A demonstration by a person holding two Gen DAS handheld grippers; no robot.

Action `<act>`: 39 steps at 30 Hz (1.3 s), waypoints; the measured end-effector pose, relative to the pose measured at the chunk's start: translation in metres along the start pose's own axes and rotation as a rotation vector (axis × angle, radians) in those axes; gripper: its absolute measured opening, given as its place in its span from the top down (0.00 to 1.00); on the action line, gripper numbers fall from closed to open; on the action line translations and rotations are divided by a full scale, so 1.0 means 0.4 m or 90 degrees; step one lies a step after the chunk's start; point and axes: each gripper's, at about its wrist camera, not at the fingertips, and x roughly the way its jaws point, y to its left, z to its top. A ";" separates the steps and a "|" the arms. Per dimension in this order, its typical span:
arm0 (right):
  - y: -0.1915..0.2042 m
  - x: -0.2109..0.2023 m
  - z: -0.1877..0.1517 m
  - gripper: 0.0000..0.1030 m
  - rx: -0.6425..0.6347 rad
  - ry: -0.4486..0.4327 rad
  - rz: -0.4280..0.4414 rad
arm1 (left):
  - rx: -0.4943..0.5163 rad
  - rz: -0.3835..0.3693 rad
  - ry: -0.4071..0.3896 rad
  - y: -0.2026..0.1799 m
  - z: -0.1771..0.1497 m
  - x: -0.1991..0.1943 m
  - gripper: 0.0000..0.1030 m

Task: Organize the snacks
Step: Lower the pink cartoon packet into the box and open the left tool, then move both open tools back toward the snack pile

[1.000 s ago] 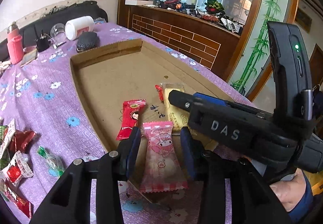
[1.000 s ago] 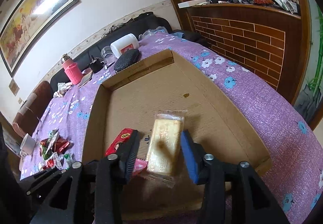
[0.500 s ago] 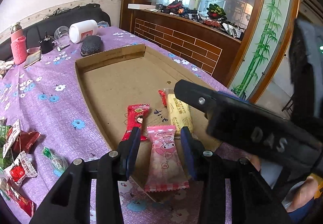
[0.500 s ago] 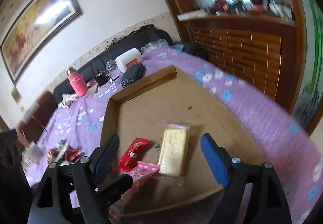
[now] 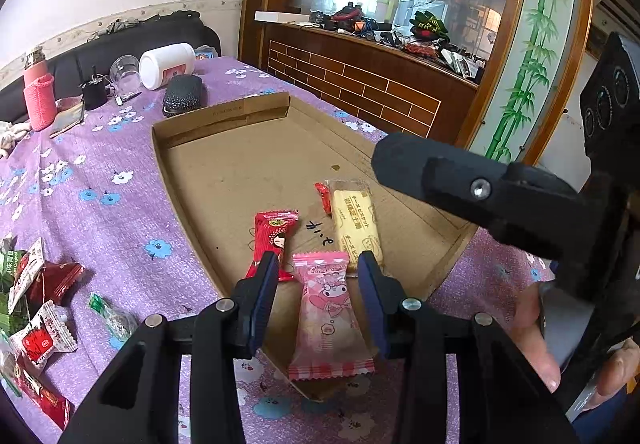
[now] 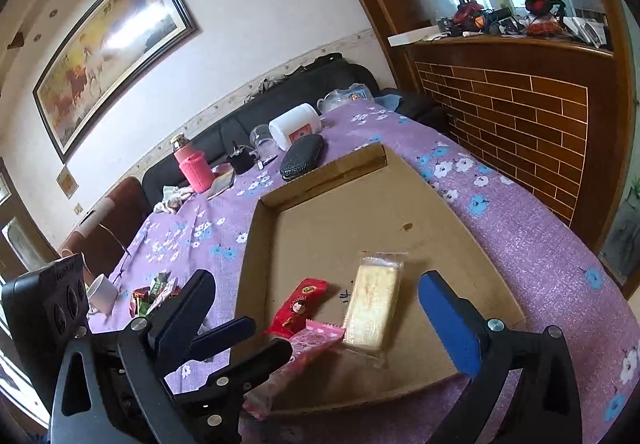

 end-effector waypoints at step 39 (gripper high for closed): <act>0.011 -0.084 0.018 0.06 0.061 -0.007 0.032 | -0.003 -0.003 -0.024 -0.005 0.020 -0.132 0.45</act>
